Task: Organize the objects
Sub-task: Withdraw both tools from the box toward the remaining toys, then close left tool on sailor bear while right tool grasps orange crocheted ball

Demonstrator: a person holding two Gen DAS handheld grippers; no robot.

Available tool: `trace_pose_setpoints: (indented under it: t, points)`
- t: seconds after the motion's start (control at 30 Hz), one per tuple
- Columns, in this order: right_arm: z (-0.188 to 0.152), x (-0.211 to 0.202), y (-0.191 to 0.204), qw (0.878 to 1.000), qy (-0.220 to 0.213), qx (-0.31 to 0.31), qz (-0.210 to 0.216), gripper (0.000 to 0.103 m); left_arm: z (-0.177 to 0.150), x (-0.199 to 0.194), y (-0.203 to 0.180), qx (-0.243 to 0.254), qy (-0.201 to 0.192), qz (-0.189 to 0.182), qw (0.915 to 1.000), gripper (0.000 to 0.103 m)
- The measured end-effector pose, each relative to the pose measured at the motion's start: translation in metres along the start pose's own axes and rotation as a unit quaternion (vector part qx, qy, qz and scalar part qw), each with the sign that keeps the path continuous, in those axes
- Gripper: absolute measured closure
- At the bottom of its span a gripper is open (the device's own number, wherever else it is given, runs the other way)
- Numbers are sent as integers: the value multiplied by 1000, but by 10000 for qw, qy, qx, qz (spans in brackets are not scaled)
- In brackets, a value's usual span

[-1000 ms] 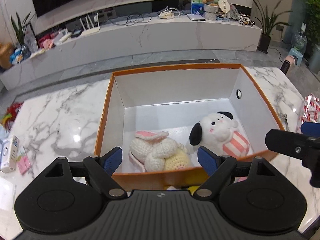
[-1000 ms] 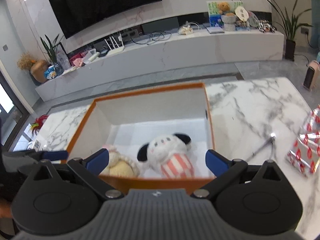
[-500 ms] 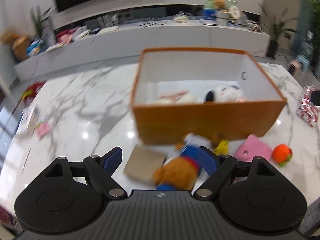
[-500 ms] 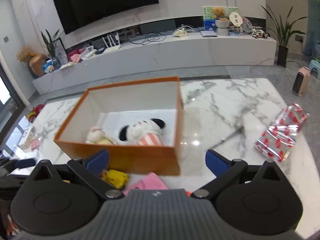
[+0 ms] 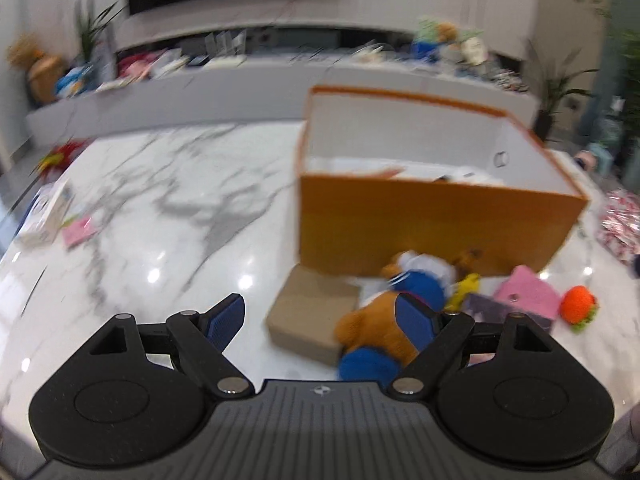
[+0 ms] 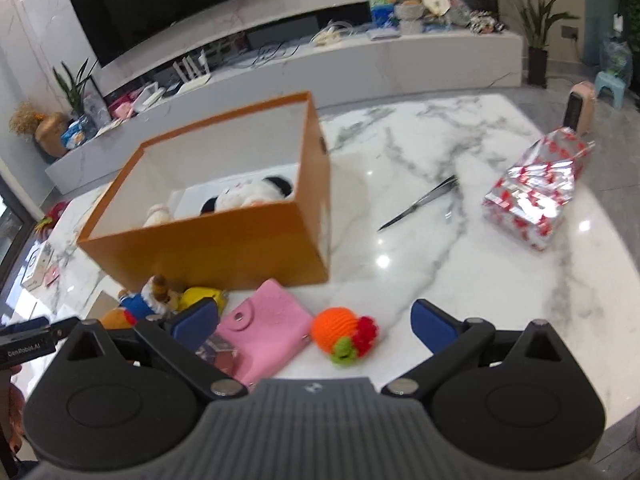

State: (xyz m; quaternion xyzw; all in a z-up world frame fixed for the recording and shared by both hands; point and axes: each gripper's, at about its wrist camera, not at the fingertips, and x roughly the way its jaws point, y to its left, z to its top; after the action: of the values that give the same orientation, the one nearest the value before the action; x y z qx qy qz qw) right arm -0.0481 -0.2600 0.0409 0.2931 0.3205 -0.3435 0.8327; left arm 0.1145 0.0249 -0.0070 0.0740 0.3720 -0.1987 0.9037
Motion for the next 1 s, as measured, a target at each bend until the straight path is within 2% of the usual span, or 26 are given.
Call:
trace_pose_setpoints:
  t: [0.07, 0.17, 0.3, 0.47, 0.57, 0.73, 0.83, 0.93, 1.0]
  points:
    - [-3, 10, 4, 9999, 151, -55, -2, 1, 2, 2, -12, 500, -207, -290, 9981, 5]
    - [-4, 17, 8, 9997, 207, -143, -16, 1, 5, 15, -34, 1371, -278, -634, 9881, 5]
    - [-4, 23, 5, 9996, 256, -122, -13, 1, 4, 34, -46, 1618, 4, -792, 9836, 5]
    - [-7, 36, -2, 9989, 445, -99, -131, 1, -2, 47, -49, 1694, 191, -1086, 9794, 5]
    - [-8, 42, -5, 9985, 525, -67, -108, 1, -3, 57, -46, 1515, 344, -1174, 9809, 5]
    - [-9, 48, -8, 9981, 613, 17, 17, 1, 1, 67, -40, 1251, 386, -1424, 9811, 5]
    - [-9, 55, -12, 9976, 682, 67, 20, 1, 2, 71, -39, 1202, 474, -1429, 9813, 6]
    - [-10, 64, -18, 9970, 756, 146, 41, 1, 1, 71, -39, 1222, 499, -1395, 9814, 9]
    - [-11, 70, -19, 9966, 816, 151, 13, 1, 1, 72, -40, 1225, 497, -1329, 9823, 18]
